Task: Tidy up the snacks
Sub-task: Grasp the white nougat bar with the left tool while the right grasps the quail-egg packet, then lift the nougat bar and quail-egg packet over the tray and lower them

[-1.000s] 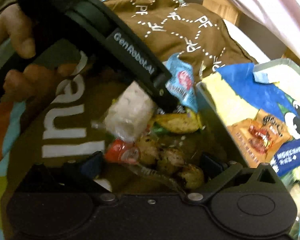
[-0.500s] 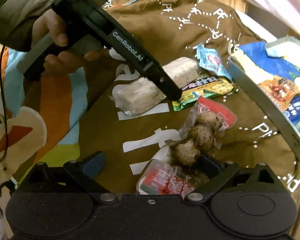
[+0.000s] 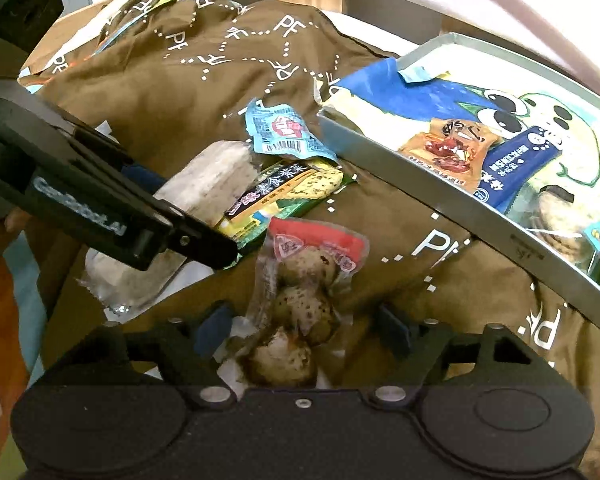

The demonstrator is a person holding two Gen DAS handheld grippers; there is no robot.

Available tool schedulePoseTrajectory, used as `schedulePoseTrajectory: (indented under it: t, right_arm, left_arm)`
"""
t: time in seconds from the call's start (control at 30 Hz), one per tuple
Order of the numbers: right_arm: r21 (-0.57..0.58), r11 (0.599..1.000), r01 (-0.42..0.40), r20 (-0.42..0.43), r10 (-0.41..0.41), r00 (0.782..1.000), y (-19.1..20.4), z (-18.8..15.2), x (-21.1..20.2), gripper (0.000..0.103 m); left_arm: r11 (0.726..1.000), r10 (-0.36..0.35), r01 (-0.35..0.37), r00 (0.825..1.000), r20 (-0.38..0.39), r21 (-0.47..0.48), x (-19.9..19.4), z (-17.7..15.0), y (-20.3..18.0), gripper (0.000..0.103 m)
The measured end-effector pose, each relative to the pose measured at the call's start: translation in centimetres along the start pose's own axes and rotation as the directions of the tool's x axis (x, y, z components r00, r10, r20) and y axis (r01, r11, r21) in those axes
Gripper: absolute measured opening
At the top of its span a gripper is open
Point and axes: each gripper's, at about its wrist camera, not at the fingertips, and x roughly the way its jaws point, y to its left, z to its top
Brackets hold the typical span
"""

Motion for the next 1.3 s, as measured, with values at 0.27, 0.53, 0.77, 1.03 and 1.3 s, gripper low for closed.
schedulePoseTrajectory:
  t: [0.27,0.53,0.77,1.03,1.3]
  right_arm:
    - [0.042,0.999,0.022,0.014,-0.022,1.000,0.0,-0.6,-0.8,0.050]
    - [-0.017,0.999,0.041,0.007,-0.041,0.999,0.9,-2.0,-2.9,0.045]
    - [-0.148,0.983,0.110,0.012,-0.109,0.994,2.4,-4.8,-5.8,0.042]
    - [-0.379,0.889,0.257,0.055,-0.255,0.965,4.6,-7.2,-7.4,0.041]
    - [-0.467,0.805,0.367,0.138,-0.344,0.929,4.2,-8.0,-8.4,0.041]
  left_arm:
    - [0.999,0.032,-0.032,0.999,0.022,-0.027,-0.8,-0.6,-0.5,0.047]
    - [0.999,-0.012,0.013,1.000,-0.028,0.032,-2.1,-1.9,-2.7,0.043]
    - [0.994,-0.050,0.055,0.997,-0.060,0.093,-2.8,-3.4,-4.8,0.041]
    - [0.992,-0.057,0.063,0.997,-0.057,0.110,-3.2,-3.5,-5.8,0.039]
    - [0.994,-0.044,0.043,0.999,0.005,0.097,-4.1,-2.7,-6.1,0.038]
